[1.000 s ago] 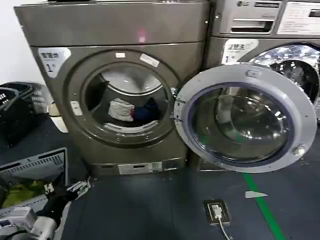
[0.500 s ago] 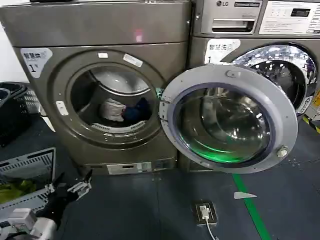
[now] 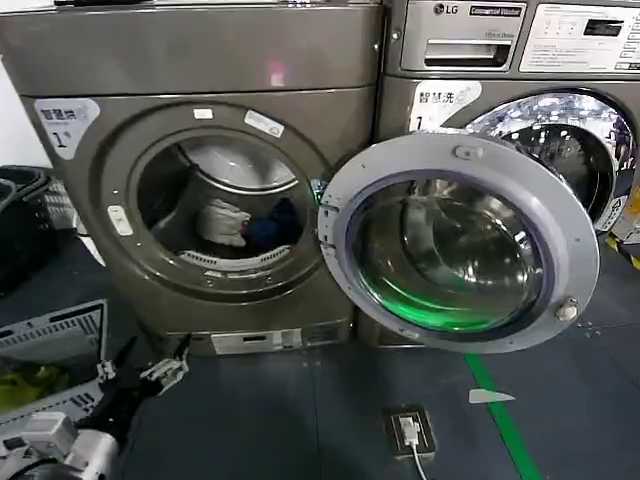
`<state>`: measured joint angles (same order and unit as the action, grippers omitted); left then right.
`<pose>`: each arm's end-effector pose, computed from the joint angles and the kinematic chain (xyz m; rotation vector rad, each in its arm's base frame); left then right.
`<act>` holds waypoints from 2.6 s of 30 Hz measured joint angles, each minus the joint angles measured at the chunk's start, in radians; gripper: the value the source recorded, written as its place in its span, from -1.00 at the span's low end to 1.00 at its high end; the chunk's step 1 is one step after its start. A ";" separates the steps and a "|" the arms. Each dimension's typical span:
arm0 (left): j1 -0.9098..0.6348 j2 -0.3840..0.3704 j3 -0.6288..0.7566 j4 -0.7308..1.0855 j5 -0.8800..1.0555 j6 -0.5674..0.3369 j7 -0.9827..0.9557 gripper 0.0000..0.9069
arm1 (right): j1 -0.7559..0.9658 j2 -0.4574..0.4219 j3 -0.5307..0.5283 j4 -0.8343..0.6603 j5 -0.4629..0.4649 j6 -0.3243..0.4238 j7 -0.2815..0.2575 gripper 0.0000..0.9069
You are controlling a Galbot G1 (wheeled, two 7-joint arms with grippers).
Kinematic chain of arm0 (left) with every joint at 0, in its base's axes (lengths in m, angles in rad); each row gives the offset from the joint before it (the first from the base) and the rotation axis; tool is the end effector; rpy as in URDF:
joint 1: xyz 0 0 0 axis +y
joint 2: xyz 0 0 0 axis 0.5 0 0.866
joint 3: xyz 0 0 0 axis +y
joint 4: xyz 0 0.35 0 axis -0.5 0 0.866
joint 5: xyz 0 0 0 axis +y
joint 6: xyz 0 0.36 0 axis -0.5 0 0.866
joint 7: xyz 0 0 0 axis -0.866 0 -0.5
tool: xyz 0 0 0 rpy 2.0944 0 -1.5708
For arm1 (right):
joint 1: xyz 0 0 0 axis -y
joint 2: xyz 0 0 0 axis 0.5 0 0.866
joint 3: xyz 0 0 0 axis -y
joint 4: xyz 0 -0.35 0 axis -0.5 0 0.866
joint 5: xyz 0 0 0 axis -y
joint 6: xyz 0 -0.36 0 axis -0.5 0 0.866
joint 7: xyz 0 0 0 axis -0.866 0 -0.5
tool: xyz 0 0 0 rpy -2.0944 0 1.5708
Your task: Grasp the clothes from the dryer.
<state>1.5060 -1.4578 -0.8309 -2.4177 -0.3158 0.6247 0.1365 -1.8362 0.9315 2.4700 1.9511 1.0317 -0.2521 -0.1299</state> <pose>0.1720 0.0807 -0.1649 -0.0605 -2.9431 0.1167 -0.0780 -0.3787 0.0954 1.0202 2.2914 -0.4981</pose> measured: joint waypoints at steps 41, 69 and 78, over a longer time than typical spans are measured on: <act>0.005 0.009 -0.006 -0.009 -0.001 0.001 0.006 1.00 | 0.008 0.024 -0.008 0.020 0.005 0.016 -0.026 1.00; 0.010 0.015 -0.008 -0.014 -0.003 0.000 0.008 1.00 | 0.004 0.033 -0.008 0.028 0.005 0.015 -0.037 1.00; -0.003 0.021 -0.009 -0.005 -0.006 -0.008 0.010 1.00 | -0.006 0.041 0.007 0.039 0.012 0.001 -0.022 1.00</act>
<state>1.5033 -1.4373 -0.8398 -2.4226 -0.3214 0.6163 0.1465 -1.8425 0.9727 2.4766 1.9896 1.0438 -0.2511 -0.1522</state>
